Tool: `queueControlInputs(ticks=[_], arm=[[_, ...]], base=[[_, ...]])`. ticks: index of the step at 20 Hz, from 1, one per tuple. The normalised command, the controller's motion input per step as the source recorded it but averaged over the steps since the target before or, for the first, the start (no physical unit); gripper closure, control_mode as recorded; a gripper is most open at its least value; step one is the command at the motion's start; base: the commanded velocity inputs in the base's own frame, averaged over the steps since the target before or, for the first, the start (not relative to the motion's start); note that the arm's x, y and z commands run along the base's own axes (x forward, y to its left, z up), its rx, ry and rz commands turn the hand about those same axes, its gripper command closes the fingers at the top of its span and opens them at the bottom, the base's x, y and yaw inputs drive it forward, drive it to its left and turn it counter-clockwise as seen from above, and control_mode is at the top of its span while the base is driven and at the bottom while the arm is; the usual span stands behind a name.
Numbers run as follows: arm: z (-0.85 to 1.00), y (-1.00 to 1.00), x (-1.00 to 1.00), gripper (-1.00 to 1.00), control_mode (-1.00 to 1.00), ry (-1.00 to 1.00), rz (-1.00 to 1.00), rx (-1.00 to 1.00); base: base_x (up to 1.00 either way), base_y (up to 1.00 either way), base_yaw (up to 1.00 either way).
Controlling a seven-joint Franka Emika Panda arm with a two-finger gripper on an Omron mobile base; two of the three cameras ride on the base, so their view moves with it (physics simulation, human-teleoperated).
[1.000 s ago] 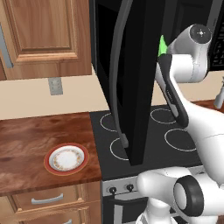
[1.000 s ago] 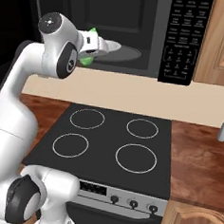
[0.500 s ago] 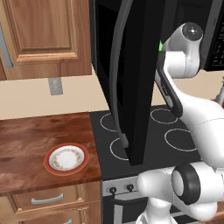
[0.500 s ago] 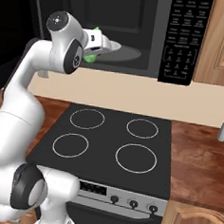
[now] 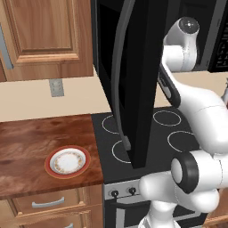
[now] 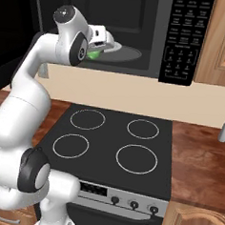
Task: Pick the corn from the counter and place it in the microwave. Then turn on the microwave.
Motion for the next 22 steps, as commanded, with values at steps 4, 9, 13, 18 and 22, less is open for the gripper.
queueControlInputs(ticks=[4, 9, 13, 18, 22], arm=[[0.08, 0.0, 0.03, 1.0, -1.0, 0.01, 0.0, 0.0], [0.06, 0.0, 0.03, 1.0, -1.0, 0.0, 0.0, 0.0], [0.02, 0.0, 0.12, 1.0, -1.0, -0.01, 0.0, 0.0], [0.0, 0.0, 0.15, 1.0, -1.0, 0.0, 0.0, 0.0], [0.03, 0.0, 0.15, 1.0, -1.0, 0.0, -0.01, 0.0]], base=[[0.0, 0.0, 0.0], [0.0, 0.0, 0.0], [0.0, 0.0, 0.0], [0.0, 0.0, 0.0], [0.0, 0.0, 0.0]])
